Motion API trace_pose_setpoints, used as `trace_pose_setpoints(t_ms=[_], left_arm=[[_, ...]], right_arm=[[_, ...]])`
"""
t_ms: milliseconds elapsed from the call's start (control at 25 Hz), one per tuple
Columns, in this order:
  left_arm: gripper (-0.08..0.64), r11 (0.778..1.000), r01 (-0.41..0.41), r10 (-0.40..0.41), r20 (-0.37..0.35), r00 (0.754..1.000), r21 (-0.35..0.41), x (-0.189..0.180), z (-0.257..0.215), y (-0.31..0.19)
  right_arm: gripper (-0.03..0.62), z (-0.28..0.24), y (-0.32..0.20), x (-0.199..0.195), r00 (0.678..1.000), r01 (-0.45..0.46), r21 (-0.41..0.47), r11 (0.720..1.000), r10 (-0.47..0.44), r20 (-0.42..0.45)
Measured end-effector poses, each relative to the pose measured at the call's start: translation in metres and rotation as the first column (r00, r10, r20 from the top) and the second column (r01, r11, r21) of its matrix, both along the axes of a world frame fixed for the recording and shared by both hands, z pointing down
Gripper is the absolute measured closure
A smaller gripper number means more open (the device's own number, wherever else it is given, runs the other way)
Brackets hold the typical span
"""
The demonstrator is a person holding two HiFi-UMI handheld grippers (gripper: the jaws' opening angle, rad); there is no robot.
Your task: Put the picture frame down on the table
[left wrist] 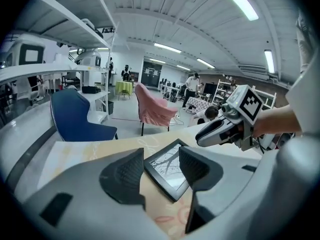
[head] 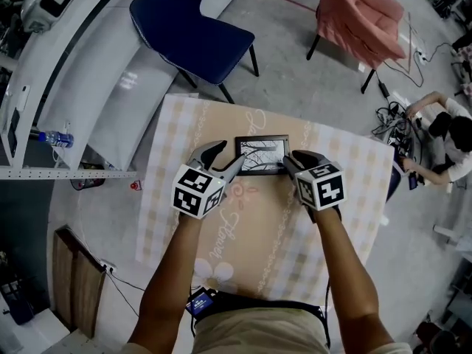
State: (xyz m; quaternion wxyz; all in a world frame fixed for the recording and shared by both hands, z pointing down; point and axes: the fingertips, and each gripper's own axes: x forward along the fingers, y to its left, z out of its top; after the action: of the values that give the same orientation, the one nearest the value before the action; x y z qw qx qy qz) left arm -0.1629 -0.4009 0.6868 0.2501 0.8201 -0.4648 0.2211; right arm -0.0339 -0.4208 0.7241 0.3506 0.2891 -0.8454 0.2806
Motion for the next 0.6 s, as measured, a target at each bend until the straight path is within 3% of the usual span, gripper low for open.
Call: trace_pose_setpoints(t_ms=[320,600], left_arm=[[0.353,0.989,-0.016,0.032,-0.102,0.994,0.150,0.002,-0.113,0.032],[0.396,0.951,-0.040,0.092,-0.159,0.983,0.306,0.001,-0.227,0.097]], right_arm=[[0.545,-0.104,0.025,-0.010,0.987,0.038,0.077,0.996,-0.050,0.153],[0.584,-0.234,0.089,-0.020,0.931,0.105,0.203,0.974,-0.167,0.323]])
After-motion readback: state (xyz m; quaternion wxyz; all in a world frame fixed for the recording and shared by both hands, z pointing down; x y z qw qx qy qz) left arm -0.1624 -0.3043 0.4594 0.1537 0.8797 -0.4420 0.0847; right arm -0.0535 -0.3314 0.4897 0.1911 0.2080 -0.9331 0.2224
